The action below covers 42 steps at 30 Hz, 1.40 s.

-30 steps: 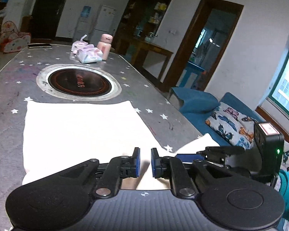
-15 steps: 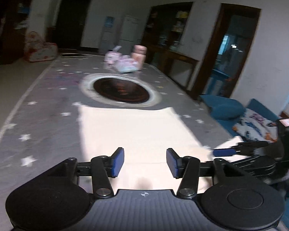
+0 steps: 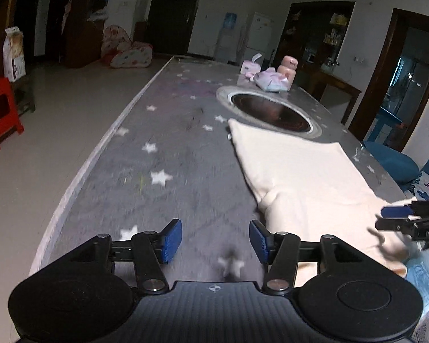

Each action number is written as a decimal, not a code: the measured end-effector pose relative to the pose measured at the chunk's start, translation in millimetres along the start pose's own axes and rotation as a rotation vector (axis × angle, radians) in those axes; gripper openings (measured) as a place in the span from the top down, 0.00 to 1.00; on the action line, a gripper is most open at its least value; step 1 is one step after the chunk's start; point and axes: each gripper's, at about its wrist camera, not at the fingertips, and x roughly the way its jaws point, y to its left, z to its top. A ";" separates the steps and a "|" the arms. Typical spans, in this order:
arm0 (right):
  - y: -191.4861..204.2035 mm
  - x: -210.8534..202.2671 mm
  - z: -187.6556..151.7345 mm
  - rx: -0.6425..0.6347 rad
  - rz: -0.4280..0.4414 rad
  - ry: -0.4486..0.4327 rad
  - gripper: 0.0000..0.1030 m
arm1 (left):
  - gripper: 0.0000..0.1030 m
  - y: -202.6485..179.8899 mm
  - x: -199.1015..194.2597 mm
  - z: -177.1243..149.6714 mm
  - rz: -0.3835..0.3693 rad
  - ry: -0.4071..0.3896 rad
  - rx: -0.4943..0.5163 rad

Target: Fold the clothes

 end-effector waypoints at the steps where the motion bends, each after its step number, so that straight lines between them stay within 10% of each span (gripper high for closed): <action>1: 1.0 1.9 0.0 -0.001 0.002 0.004 0.46 | 0.46 -1.0 -0.4 -2.7 -0.003 0.005 0.007; 14: 12.8 19.9 4.8 -0.013 0.018 0.035 0.91 | 0.44 -39.3 5.4 -23.1 -0.112 0.042 0.156; 22: 18.7 -5.6 22.0 -0.051 -0.005 -0.056 0.93 | 0.47 -56.0 12.8 -29.6 -0.096 0.038 0.250; 34: 43.3 -69.0 60.9 -0.165 -0.031 -0.265 0.94 | 0.82 -63.8 15.6 -33.2 -0.080 0.024 0.323; 42: 18.4 -37.9 36.2 -0.076 -0.092 -0.078 0.90 | 0.75 -56.3 13.9 -30.7 -0.106 0.064 0.314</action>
